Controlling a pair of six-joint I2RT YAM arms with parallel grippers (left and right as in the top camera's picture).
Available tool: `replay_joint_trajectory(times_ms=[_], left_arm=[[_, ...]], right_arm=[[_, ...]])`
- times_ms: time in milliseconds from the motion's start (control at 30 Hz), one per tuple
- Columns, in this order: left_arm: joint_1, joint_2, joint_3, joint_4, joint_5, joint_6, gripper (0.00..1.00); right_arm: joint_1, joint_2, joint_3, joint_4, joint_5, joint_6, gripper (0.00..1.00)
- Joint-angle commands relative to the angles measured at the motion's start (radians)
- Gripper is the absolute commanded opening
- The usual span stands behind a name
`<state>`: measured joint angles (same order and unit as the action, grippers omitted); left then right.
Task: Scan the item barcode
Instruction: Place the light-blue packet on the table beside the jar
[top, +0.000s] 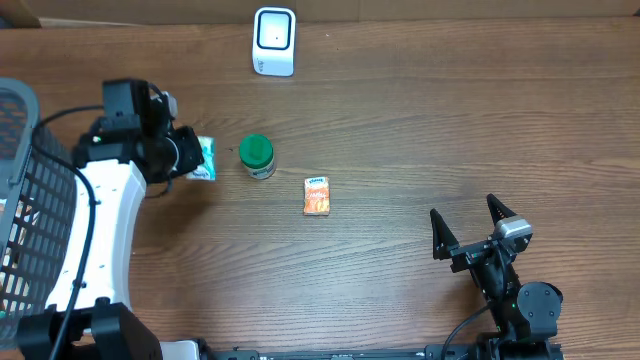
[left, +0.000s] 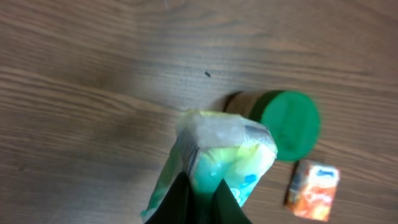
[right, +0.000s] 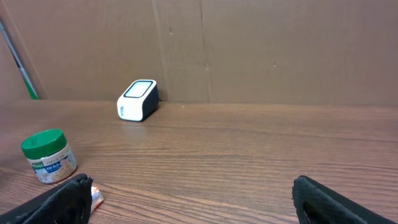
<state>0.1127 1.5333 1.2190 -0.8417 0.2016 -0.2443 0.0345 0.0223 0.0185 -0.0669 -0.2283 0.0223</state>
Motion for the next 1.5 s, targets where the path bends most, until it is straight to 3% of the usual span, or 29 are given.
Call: replay_joint_trajectory(times_ms=[0,300,400,467,633,867,967,1100,1267,1467], left_arm=[[-0.005,-0.017,-0.097,0.062,0.035,-0.002,0.05],[-0.05,-0.017,-0.259,0.189,0.1,-0.012,0.12],[-0.078,-0.017,-0.28,0.206,0.098,-0.057,0.19],[-0.094,-0.017,-0.294,0.219,0.098,-0.089,0.29],[-0.106,-0.017,-0.302,0.231,0.086,-0.138,0.82],[-0.092,-0.027,-0.17,0.154,0.076,-0.119,0.84],[-0.073,-0.036,0.025,0.003,0.05,-0.038,0.86],[-0.035,-0.036,0.277,-0.167,-0.01,0.027,1.0],[0.083,-0.036,0.582,-0.327,-0.01,0.043,1.0],[0.256,-0.036,0.811,-0.388,-0.01,0.031,0.99]], right_arm=[[0.006,-0.006,-0.011,0.006,0.007,0.001,1.0],[0.006,-0.006,-0.011,0.006,0.007,0.001,1.0],[0.006,-0.006,-0.011,0.006,0.007,0.001,1.0],[0.006,-0.006,-0.011,0.006,0.008,0.001,1.0],[0.006,-0.006,-0.011,0.006,0.007,0.001,1.0],[0.006,-0.006,-0.011,0.006,0.007,0.001,1.0],[0.006,-0.006,-0.011,0.006,0.007,0.001,1.0],[0.006,-0.006,-0.011,0.006,0.007,0.001,1.0],[0.006,-0.006,-0.011,0.006,0.007,0.001,1.0],[0.006,-0.006,-0.011,0.006,0.008,0.001,1.0]])
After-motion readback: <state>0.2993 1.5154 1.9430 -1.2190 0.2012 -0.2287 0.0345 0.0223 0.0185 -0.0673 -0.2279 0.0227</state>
